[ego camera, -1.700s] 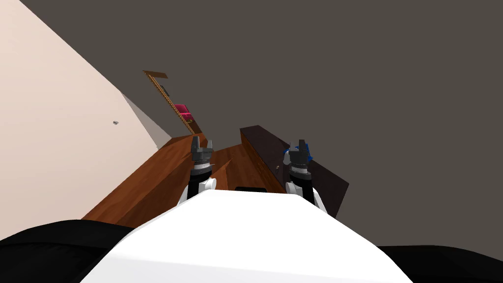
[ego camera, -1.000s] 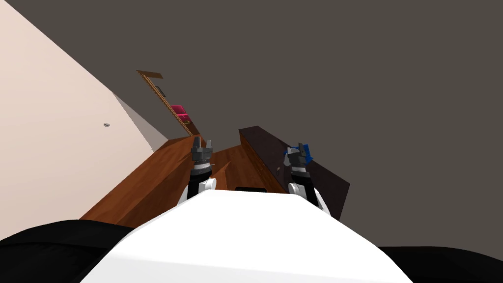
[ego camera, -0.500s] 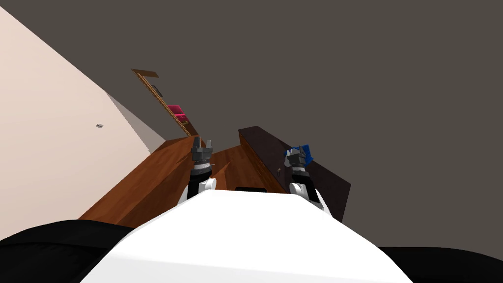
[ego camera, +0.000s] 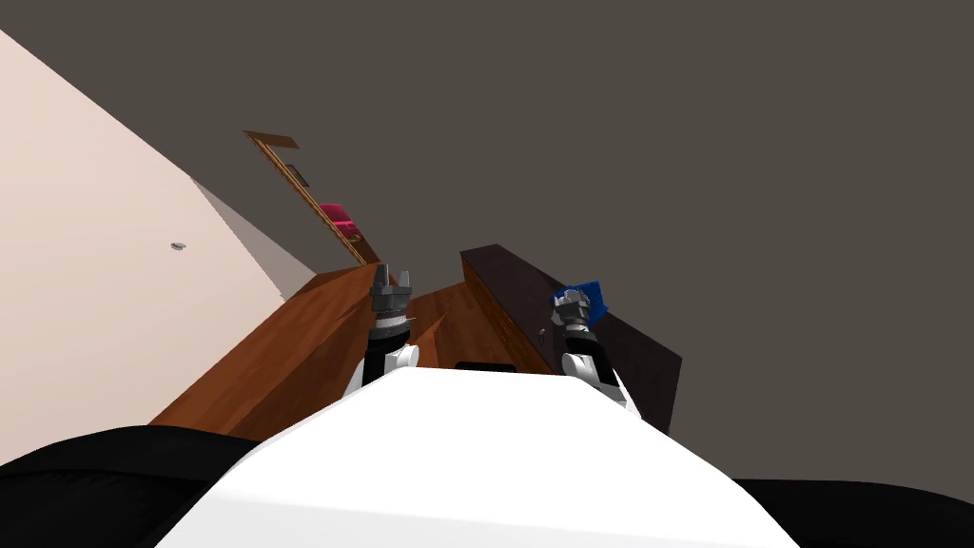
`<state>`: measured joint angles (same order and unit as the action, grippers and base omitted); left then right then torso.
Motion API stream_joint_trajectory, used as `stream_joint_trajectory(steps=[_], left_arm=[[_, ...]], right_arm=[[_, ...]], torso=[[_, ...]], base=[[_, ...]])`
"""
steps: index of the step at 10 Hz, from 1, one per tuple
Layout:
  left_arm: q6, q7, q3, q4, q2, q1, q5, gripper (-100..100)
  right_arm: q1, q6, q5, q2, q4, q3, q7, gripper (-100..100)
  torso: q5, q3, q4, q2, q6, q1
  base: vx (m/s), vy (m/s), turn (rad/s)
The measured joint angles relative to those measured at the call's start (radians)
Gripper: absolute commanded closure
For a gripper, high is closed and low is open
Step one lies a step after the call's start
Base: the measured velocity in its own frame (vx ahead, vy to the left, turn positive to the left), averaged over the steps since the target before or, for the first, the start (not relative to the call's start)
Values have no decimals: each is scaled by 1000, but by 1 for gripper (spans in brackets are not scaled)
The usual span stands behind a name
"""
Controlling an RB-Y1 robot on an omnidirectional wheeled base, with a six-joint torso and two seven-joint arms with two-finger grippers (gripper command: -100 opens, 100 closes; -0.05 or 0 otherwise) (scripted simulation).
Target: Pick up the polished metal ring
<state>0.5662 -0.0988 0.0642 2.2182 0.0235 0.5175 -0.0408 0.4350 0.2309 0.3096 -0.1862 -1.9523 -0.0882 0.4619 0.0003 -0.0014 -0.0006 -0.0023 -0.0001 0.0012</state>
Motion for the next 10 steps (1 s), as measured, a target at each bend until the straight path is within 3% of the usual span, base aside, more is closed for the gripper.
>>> stream_joint_trajectory(steps=[5, 10], left_arm=[[0, 0, 0, 0, 0, 0, 0, 0], [0, 0, 0, 0, 0, 0, 0, 0]], right_arm=[[-14, -79, 114, -14, 80, -19, 112, -100], [-37, -199, 245, -27, 167, -51, 241, -100]], torso=[[0, 0, 0, 0, 0, 0], [0, 0, 0, 0, 0, 0]], base=[[42, 24, -32], [41, 22, -24]])
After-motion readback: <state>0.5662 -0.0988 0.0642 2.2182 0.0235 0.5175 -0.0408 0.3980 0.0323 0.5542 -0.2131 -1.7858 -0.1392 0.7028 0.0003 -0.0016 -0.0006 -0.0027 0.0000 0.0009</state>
